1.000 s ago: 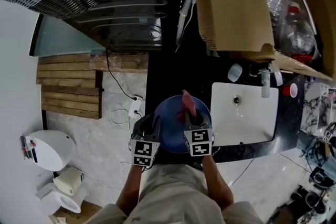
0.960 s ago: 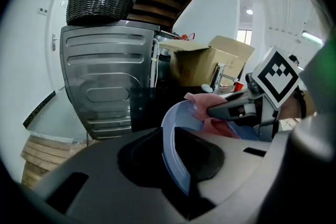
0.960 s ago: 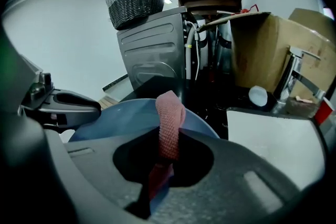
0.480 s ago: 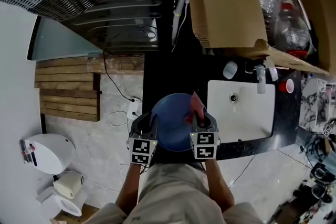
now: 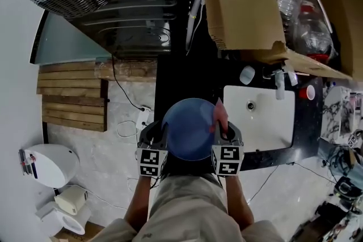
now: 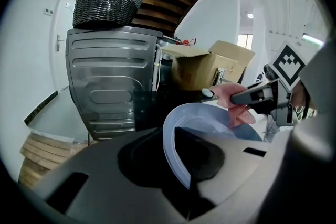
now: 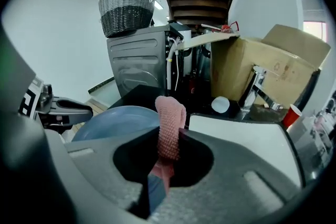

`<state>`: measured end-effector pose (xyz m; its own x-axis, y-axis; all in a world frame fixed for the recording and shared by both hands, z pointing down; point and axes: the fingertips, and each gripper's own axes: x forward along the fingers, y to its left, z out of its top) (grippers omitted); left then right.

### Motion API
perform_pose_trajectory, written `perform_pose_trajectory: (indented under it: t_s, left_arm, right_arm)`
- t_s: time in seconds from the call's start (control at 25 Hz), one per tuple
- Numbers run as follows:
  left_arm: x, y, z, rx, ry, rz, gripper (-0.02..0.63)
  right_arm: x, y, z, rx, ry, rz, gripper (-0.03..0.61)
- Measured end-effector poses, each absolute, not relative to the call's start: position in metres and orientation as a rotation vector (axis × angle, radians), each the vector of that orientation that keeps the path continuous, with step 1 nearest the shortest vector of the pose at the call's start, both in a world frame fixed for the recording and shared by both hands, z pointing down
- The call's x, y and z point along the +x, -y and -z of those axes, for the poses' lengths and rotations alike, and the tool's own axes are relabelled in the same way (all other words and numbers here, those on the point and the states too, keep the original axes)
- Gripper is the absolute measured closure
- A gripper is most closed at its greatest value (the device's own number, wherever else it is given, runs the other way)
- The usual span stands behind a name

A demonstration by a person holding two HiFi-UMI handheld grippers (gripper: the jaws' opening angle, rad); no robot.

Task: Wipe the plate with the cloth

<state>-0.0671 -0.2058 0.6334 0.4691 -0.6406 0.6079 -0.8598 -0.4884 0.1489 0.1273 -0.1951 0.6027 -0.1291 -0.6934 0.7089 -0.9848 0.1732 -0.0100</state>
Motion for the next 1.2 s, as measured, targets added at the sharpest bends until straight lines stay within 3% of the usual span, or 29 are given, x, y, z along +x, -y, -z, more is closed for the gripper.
perform_pose_trajectory:
  t_s: [0.52, 1.2]
  left_arm:
    - [-0.081, 0.187, -0.620, 2.276, 1.309, -0.638, 0.545]
    - [-0.094, 0.178, -0.622, 2.254, 1.326, -0.647, 0.545]
  right_arm:
    - [0.057, 0.198, -0.580, 1.451, 2.094, -0.644, 0.552]
    - [-0.030, 0.194, -0.611, 1.202, 2.242, -0.797, 0.552]
